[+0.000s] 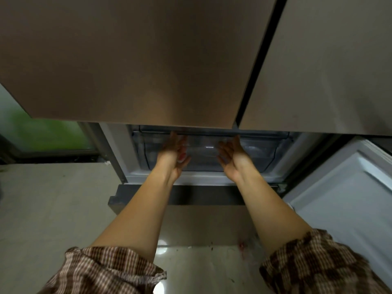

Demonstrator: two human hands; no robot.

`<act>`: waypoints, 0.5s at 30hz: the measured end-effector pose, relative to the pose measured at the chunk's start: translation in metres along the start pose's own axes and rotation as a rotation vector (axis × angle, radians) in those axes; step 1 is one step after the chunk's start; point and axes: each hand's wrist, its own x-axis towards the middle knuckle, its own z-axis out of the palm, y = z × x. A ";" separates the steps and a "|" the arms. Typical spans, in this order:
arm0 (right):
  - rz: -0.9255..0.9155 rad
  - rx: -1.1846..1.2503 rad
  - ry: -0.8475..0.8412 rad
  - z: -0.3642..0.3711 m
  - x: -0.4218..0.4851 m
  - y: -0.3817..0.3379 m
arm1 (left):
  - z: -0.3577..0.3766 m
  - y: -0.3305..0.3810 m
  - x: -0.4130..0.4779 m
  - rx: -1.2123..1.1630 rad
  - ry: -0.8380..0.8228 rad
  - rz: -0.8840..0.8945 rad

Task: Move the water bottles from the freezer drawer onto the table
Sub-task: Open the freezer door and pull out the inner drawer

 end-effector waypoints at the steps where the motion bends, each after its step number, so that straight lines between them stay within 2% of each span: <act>1: 0.004 0.008 0.011 0.001 0.000 0.000 | 0.000 -0.001 0.000 0.020 0.024 0.011; 8: -0.018 0.308 0.004 0.002 0.008 0.006 | -0.005 -0.009 0.007 0.051 0.060 0.045; 12: 0.021 0.304 -0.040 0.006 0.011 0.001 | -0.004 -0.003 0.004 -0.011 0.005 0.033; 15: 0.033 0.305 0.063 0.011 0.002 -0.002 | 0.000 0.002 -0.005 -0.010 0.014 -0.041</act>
